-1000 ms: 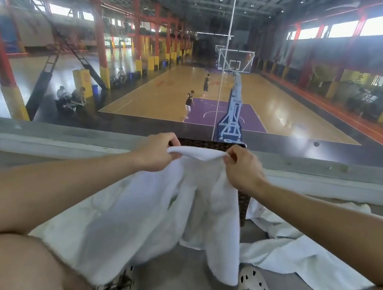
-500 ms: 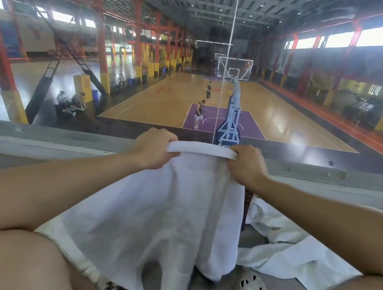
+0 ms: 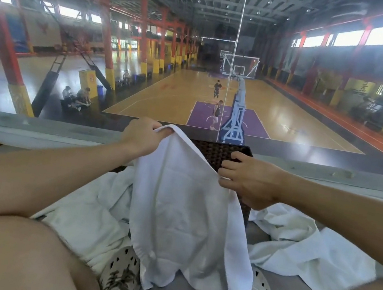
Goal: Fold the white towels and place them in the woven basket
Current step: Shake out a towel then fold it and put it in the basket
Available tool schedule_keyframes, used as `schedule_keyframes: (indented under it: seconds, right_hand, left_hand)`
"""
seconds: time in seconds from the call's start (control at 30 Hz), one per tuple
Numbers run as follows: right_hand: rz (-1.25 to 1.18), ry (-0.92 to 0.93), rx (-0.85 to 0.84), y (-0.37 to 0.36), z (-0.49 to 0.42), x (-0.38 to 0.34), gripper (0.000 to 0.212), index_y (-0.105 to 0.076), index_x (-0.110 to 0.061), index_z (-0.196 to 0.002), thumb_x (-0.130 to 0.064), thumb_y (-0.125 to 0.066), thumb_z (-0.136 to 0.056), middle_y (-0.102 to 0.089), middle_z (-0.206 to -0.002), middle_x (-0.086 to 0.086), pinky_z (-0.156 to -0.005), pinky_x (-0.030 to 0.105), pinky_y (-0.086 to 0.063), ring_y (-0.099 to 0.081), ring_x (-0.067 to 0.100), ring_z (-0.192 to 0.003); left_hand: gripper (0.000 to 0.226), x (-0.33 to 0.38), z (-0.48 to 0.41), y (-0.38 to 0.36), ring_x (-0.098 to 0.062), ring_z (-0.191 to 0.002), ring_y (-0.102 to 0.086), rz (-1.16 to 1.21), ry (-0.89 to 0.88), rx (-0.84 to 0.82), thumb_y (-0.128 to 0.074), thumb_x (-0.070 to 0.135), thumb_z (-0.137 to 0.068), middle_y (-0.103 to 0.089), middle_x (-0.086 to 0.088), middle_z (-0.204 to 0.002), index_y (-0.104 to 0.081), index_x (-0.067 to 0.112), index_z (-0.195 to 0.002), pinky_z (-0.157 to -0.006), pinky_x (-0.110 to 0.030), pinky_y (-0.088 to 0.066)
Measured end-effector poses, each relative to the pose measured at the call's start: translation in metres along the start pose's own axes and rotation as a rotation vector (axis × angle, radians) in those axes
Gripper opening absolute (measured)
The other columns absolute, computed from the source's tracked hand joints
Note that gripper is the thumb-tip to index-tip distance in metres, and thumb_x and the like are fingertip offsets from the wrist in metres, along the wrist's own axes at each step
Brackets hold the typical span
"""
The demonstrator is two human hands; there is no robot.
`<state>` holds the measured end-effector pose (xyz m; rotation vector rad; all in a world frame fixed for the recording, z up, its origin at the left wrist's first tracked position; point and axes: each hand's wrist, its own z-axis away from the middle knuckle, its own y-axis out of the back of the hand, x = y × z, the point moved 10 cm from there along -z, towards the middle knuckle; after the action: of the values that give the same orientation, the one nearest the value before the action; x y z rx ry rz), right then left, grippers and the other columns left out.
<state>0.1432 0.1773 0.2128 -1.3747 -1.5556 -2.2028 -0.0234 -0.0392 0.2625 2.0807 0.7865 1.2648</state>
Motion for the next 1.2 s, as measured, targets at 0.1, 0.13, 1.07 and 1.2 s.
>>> schedule_keyframes:
  seconds: [0.1, 0.13, 1.07, 1.2]
  right_hand:
    - [0.112, 0.089, 0.165, 0.018, -0.005, -0.006, 0.020, -0.074, -0.013, -0.094, -0.017, -0.056, -0.102, -0.057, -0.137, 0.014, -0.112, 0.057, -0.038, -0.051, 0.038, -0.133]
    - [0.084, 0.163, 0.192, 0.023, -0.011, -0.019, 0.025, -0.075, -0.012, -0.096, -0.020, -0.054, -0.107, -0.057, -0.146, 0.015, -0.119, 0.061, -0.031, -0.045, 0.039, -0.146]
    - [-0.291, -1.013, 0.433, 0.050, 0.029, 0.118, 0.039, -0.073, -0.023, -0.072, -0.043, -0.057, -0.101, -0.067, -0.068, -0.006, -0.096, 0.039, -0.033, -0.057, 0.022, -0.070]
    - [-0.455, -1.200, 0.264, 0.019, 0.059, 0.136, 0.032, -0.058, -0.021, -0.067, -0.038, -0.060, -0.094, -0.055, -0.074, 0.004, -0.101, 0.045, -0.040, -0.055, 0.032, -0.090]
  left_hand:
    - [0.066, -0.008, -0.002, -0.002, -0.029, -0.063, -0.053, -0.018, 0.050, -0.019, -0.057, 0.062, -0.101, -0.055, -0.012, -0.065, -0.064, 0.003, -0.073, -0.063, -0.036, -0.036]
    - [0.066, -0.006, 0.000, -0.003, -0.029, -0.061, -0.050, -0.012, 0.048, -0.018, -0.058, 0.061, -0.102, -0.052, -0.011, -0.063, -0.057, 0.006, -0.066, -0.062, -0.036, -0.034]
    - [0.016, 0.032, 0.075, -0.104, -0.002, -0.092, -0.062, -0.238, -0.378, -0.645, -0.086, 0.046, -0.087, -0.069, 0.017, -0.095, -0.076, 0.034, -0.082, -0.083, -0.025, -0.047]
    - [0.019, 0.022, 0.051, -0.071, -0.013, -0.074, -0.054, -0.078, -0.237, -0.424, -0.069, 0.030, -0.102, -0.065, -0.002, -0.086, -0.061, 0.024, -0.085, -0.070, -0.034, -0.041]
